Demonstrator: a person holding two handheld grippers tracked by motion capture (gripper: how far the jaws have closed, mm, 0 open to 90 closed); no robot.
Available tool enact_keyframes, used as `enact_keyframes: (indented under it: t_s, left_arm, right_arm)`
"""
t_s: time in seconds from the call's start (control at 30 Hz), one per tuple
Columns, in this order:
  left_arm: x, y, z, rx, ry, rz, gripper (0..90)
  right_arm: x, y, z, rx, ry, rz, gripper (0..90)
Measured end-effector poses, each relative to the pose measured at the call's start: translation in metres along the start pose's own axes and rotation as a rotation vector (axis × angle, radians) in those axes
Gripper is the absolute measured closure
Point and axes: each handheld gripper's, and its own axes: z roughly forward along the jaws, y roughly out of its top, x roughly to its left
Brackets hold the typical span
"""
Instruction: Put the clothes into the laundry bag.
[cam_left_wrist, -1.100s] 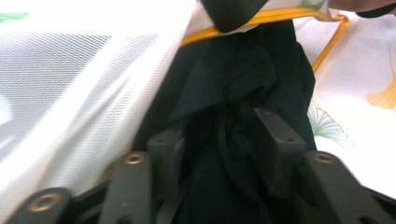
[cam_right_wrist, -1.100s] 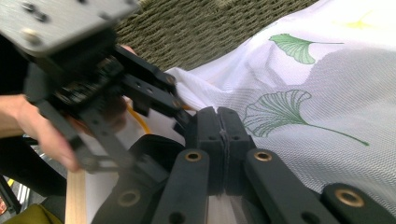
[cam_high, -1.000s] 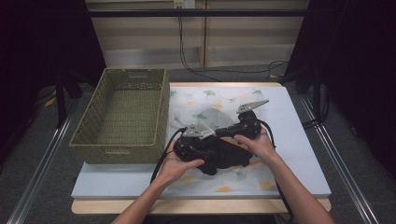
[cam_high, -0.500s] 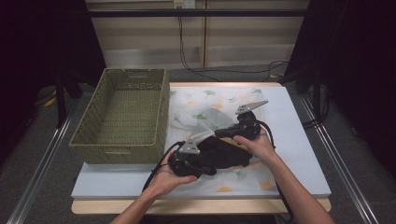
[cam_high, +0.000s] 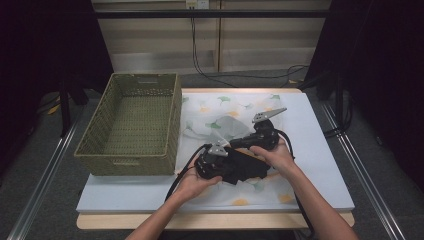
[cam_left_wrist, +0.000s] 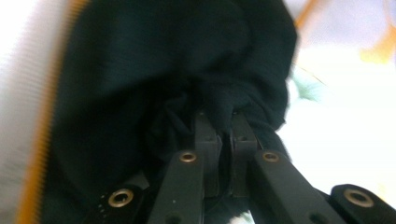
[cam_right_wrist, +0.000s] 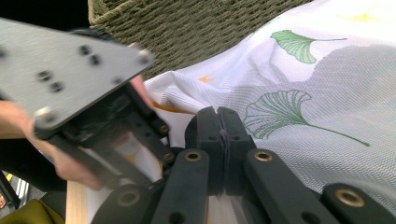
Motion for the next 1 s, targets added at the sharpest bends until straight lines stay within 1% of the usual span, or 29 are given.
enact_keyframes:
  t_s: [0.03,0.07,0.1,0.17,0.23,0.27,0.3,0.33,0.37,0.43,0.47,0.5,0.53,0.57,0.63,0.67,0.7,0.73,0.77,0.83,0.87,0.9,1.0]
  left_arm:
    - [0.002,0.001,0.001,-0.003,0.008,-0.010,85.7]
    - [0.004,0.002,0.001,-0.001,0.026,-0.018,85.8]
    - [0.006,0.002,0.003,-0.020,0.021,-0.034,85.9]
    - [0.009,0.004,0.006,-0.021,0.041,-0.035,86.1]
    - [0.011,0.006,0.008,-0.021,0.071,-0.046,86.1]
    - [0.012,0.006,0.009,-0.031,0.069,-0.048,86.1]
    - [0.012,0.007,0.010,-0.040,0.083,-0.054,86.1]
    - [0.013,0.009,0.010,-0.031,0.106,-0.054,86.1]
    - [0.014,0.009,0.011,-0.037,0.107,-0.063,86.1]
    - [0.017,0.011,0.013,-0.047,0.123,-0.072,86.1]
    - [0.018,0.011,0.014,-0.059,0.124,-0.084,86.1]
    - [0.019,0.012,0.014,-0.058,0.135,-0.088,86.1]
    - [0.020,0.012,0.015,-0.069,0.143,-0.104,86.1]
    - [0.022,0.012,0.016,-0.078,0.136,-0.119,86.1]
    - [0.022,0.010,0.019,-0.092,0.179,-0.110,86.2]
    - [0.023,0.009,0.019,-0.080,0.187,-0.104,86.2]
    - [0.023,0.008,0.019,-0.086,0.189,-0.109,86.2]
    - [0.023,0.009,0.019,-0.082,0.200,-0.101,86.1]
    - [0.023,0.009,0.019,-0.086,0.197,-0.103,86.0]
    - [0.023,0.009,0.018,-0.076,0.189,-0.091,84.5]
    - [0.023,0.009,0.017,-0.070,0.182,-0.099,83.5]
    - [0.023,0.008,0.017,-0.083,0.169,-0.105,83.1]
    - [0.022,0.008,0.012,-0.074,0.131,-0.088,77.6]
  right_arm:
    - [0.000,0.000,0.000,0.003,0.000,0.002,89.5]
    - [0.000,0.000,0.000,0.005,0.000,0.003,89.5]
    - [0.000,0.000,0.001,0.006,0.001,0.005,89.4]
    - [0.000,0.000,0.001,0.005,-0.001,0.008,89.5]
    - [0.000,0.000,0.001,0.007,-0.001,0.009,89.4]
    - [0.000,0.000,0.001,0.006,-0.002,0.009,89.5]
    - [0.000,0.000,0.001,0.007,-0.001,0.009,89.5]
    - [0.000,0.000,0.001,0.008,0.000,0.008,89.4]
    - [0.000,-0.001,0.001,0.008,0.000,0.011,89.4]
    - [0.000,-0.001,0.001,0.010,0.000,0.013,89.5]
    - [-0.001,-0.001,0.001,0.009,0.001,0.012,89.5]
    - [-0.001,-0.001,0.002,0.010,0.002,0.012,89.4]
    - [-0.001,-0.001,0.002,0.012,0.001,0.013,89.5]
    - [-0.001,-0.002,0.002,0.013,0.001,0.013,89.5]
    - [-0.001,-0.002,0.002,0.011,-0.003,0.013,89.5]
    - [-0.001,-0.002,0.002,0.013,-0.001,0.012,89.5]
    - [-0.001,-0.002,0.002,0.016,0.002,0.012,89.5]
    - [-0.002,-0.002,0.002,0.018,0.001,0.013,89.5]
    - [-0.002,-0.003,0.002,0.018,0.000,0.016,89.5]
    - [-0.003,-0.003,0.003,0.020,0.000,0.018,89.5]
    - [-0.003,-0.004,0.003,0.019,0.002,0.021,89.5]
    - [-0.004,-0.004,0.003,0.018,0.004,0.020,89.5]
    - [-0.005,-0.004,0.003,0.022,0.000,0.018,89.5]
